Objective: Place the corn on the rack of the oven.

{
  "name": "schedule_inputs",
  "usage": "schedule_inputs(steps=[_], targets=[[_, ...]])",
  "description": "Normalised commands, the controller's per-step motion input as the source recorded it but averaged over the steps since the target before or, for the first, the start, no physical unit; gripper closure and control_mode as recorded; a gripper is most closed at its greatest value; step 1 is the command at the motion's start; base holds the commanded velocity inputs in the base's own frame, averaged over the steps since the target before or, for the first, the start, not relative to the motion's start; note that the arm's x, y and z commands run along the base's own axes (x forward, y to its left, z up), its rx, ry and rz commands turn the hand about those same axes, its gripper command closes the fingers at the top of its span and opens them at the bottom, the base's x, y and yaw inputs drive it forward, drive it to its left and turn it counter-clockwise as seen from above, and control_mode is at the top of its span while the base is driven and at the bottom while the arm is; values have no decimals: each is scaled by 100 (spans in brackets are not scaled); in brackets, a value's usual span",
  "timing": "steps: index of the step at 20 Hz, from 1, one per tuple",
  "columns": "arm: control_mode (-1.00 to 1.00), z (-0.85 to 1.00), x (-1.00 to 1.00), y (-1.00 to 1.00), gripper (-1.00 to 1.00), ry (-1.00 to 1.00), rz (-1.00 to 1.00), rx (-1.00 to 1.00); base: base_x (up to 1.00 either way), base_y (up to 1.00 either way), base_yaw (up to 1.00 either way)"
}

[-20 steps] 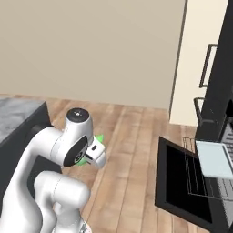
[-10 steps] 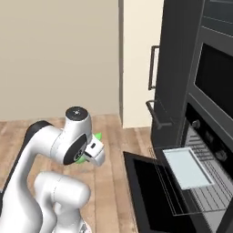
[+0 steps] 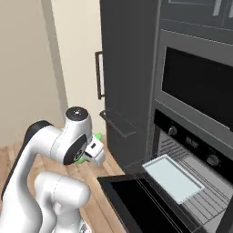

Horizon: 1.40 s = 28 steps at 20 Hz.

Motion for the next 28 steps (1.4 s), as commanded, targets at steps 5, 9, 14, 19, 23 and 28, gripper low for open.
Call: schedule_inputs(steps=[5, 9, 14, 19, 23, 28], targets=[[100, 0, 0, 0, 100, 0, 0, 0, 74, 51, -77], [100, 0, 0, 0, 100, 0, 0, 0, 57, 14, -77], [100, 0, 0, 0, 100, 0, 0, 0, 71, 3, -69], [-100, 0, 0, 0, 100, 0, 0, 0, 34, 4, -12], [-100, -23, 12, -8, 100, -8, 2, 0, 0, 0, 0], [-100, -74, 66, -88, 100, -21, 3, 1, 0, 0, 0]])
